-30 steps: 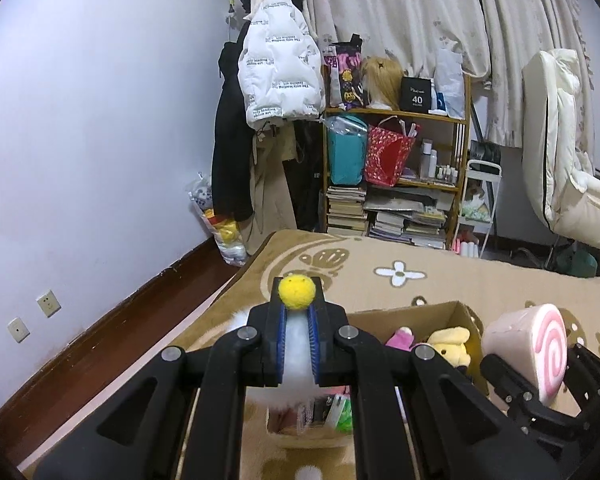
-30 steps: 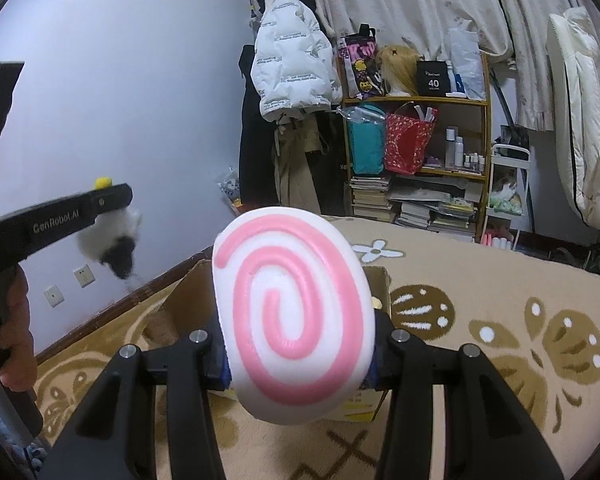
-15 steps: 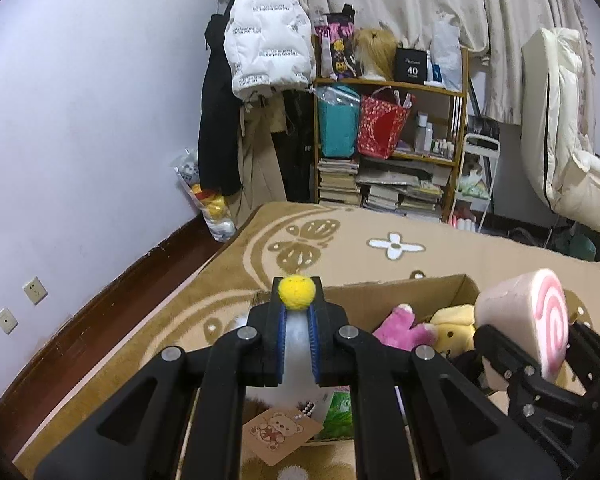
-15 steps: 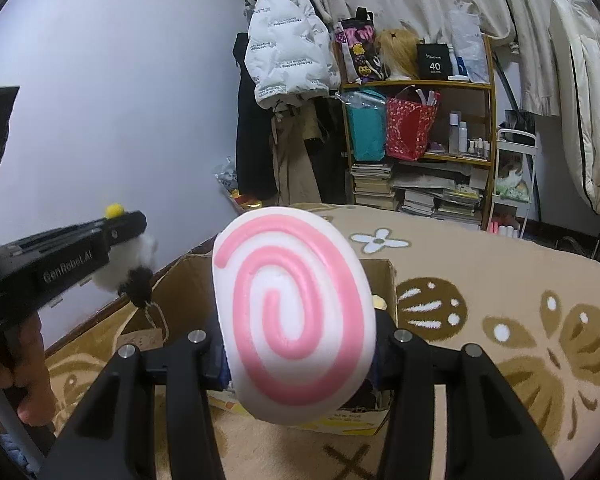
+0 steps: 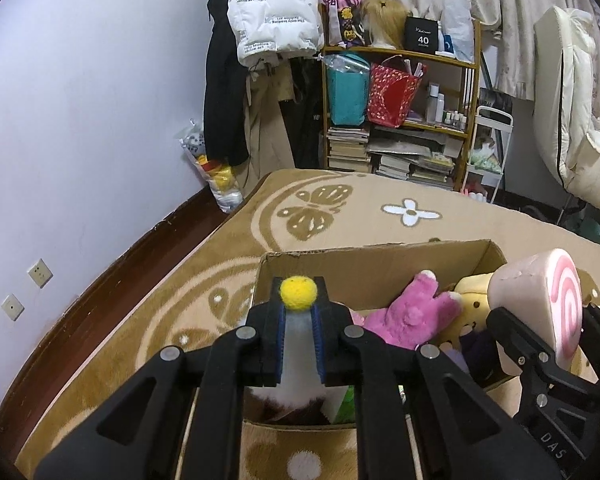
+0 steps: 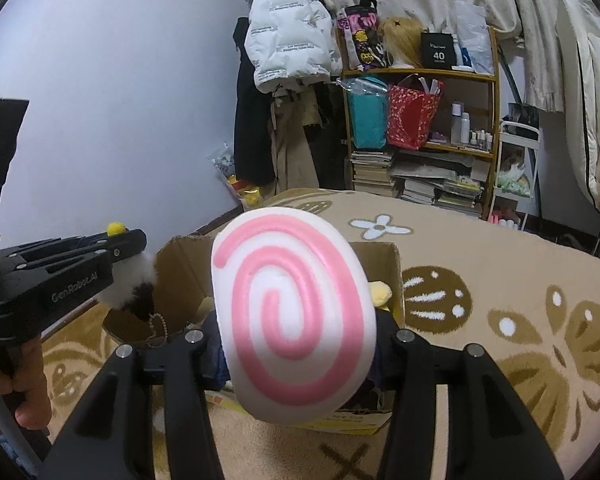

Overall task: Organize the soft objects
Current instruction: 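Lift the pompom with the left tool while the right tool carries the swirl cushion over the box, then open the left tool dropping the pompom into the box while the right tool releases the cushion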

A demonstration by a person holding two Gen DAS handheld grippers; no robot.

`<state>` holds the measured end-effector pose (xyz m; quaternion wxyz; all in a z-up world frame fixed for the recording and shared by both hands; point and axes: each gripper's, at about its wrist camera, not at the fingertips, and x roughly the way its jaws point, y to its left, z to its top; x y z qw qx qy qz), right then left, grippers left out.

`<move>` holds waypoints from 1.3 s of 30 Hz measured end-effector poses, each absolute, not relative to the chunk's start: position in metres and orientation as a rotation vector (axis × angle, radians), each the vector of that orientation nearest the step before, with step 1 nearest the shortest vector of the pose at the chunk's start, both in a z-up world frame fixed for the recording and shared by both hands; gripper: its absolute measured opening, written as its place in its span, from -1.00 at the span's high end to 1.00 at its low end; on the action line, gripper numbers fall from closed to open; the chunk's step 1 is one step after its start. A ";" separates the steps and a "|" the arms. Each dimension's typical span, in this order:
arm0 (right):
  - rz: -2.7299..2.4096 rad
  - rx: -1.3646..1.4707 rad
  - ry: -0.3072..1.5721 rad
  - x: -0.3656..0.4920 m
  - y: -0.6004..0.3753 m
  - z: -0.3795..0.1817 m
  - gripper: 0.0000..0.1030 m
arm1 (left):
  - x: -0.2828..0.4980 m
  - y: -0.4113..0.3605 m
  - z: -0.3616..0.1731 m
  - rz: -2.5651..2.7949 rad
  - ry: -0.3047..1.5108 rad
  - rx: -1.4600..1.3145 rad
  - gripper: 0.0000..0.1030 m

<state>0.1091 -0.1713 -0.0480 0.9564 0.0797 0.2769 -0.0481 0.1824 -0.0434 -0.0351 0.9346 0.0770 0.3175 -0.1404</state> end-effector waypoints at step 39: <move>-0.158 0.233 0.552 0.087 -0.177 -0.049 -1.00 | 0.157 -0.017 -0.023 -0.159 0.607 0.174 -0.99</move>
